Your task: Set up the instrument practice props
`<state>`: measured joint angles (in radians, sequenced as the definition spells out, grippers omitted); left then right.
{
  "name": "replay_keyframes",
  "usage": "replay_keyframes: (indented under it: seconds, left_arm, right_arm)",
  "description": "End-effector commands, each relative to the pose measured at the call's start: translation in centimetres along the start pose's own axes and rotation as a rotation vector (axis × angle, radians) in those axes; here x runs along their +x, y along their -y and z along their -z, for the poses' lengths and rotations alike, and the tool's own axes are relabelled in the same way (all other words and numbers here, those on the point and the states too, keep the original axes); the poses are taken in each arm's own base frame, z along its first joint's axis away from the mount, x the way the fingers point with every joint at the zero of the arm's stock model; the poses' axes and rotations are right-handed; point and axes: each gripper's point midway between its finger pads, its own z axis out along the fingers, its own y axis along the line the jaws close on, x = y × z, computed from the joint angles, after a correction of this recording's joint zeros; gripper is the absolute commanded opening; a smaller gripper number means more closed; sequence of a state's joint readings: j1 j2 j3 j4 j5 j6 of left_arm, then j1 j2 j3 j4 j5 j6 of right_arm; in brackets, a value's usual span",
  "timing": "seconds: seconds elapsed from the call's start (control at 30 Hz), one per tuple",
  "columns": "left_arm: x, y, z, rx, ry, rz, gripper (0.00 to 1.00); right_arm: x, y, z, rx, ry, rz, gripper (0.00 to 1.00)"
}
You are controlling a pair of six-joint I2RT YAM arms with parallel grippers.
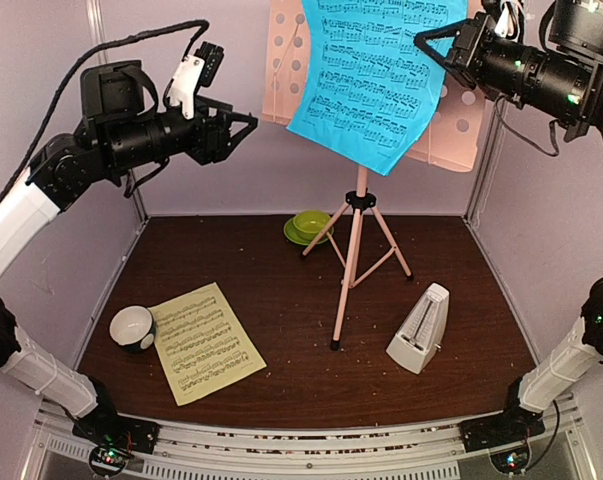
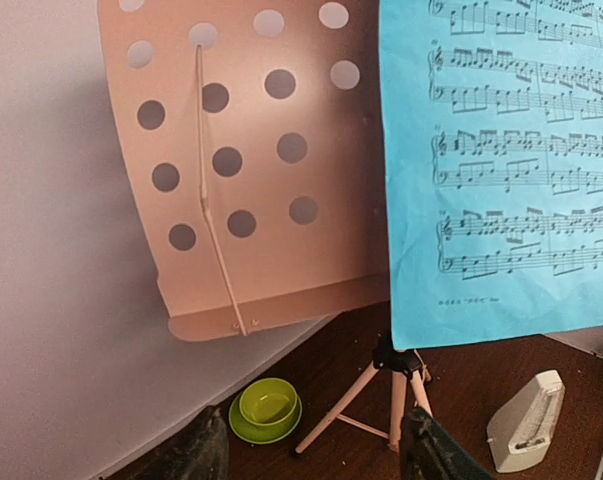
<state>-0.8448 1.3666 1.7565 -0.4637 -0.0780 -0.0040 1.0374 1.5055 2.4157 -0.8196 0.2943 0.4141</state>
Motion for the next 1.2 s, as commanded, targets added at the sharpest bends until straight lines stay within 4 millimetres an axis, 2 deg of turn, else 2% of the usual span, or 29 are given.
replay_keyframes:
  seconds: [0.0, 0.2, 0.47, 0.73, 0.87, 1.0, 1.17]
  left_arm:
    - [-5.2, -0.5, -2.2, -0.011, 0.158, -0.073, 0.61]
    - [-8.3, -3.5, -5.1, -0.068, 0.221, -0.069, 0.58]
    - [-8.3, -6.6, -8.4, -0.097, 0.238, -0.056, 0.58]
    - [-8.7, -7.5, -10.4, -0.041, 0.304, 0.021, 0.52]
    - [-8.2, -7.6, -11.6, -0.036, 0.291, 0.017, 0.43]
    - [-8.2, -7.5, -11.9, -0.030, 0.299, 0.014, 0.31]
    - [-8.1, -7.7, -12.1, -0.043, 0.302, 0.016, 0.31]
  right_arm:
    - [-2.8, 0.8, 0.3, 0.003, 0.081, -0.007, 0.00]
    - [-4.0, 1.4, -0.7, 0.027, 0.138, 0.032, 0.00]
    - [-4.2, 1.3, -3.6, 0.015, 0.176, 0.066, 0.00]
    - [-4.5, 0.9, -5.9, 0.018, 0.221, 0.110, 0.00]
    - [-4.8, 1.4, -6.3, 0.054, 0.244, 0.135, 0.00]
    - [-5.0, 1.6, -6.6, 0.078, 0.263, 0.154, 0.00]
    - [-4.7, 1.6, -7.2, 0.083, 0.263, 0.172, 0.00]
